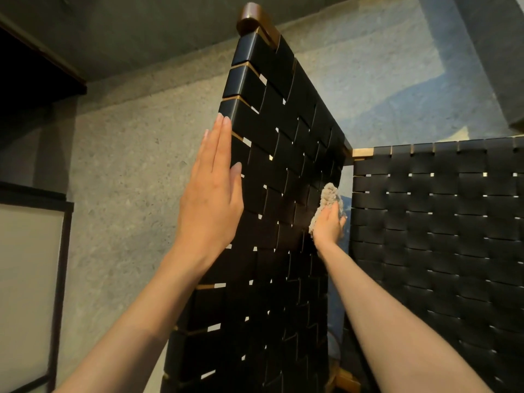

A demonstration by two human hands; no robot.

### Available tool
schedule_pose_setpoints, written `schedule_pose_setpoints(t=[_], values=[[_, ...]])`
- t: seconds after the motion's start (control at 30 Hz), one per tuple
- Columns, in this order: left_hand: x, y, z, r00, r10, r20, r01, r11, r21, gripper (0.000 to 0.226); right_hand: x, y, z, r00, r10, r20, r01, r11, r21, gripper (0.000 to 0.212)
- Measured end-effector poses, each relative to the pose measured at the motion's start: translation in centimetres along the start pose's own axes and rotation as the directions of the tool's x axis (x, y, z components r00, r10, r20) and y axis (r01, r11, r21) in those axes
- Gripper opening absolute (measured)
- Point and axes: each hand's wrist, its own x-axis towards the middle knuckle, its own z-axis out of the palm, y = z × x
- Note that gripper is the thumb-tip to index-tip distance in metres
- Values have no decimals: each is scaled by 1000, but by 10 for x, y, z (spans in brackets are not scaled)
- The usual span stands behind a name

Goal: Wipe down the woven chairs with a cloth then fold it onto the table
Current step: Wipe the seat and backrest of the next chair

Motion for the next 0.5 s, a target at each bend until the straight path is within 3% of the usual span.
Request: schedule_pose_setpoints(t=[0.1,0.23,0.3,0.4,0.43,0.5], values=[[1,0,-1,1000,-4,3,4,1000,-14,57,-11,-10,-1,1000,-16,5,15,1000,17,46],[1,4,-3,1000,-17,-8,16,997,-70,53,-60,-42,8,963,-266,-31,268,955,123,44],[2,4,-4,1000,-21,-17,19,991,-130,50,-89,-73,10,889,-455,-37,453,869,199,40],[10,1,-9,999,-13,-50,3,979,-205,45,-122,-131,13,698,-714,-57,706,672,224,39],[16,-1,-11,997,-5,-72,-10,978,-208,44,-126,-147,14,651,-755,-73,751,628,203,40],[29,-1,-12,994,17,-105,-35,983,-179,43,-125,-166,18,637,-762,-114,770,622,143,40]])
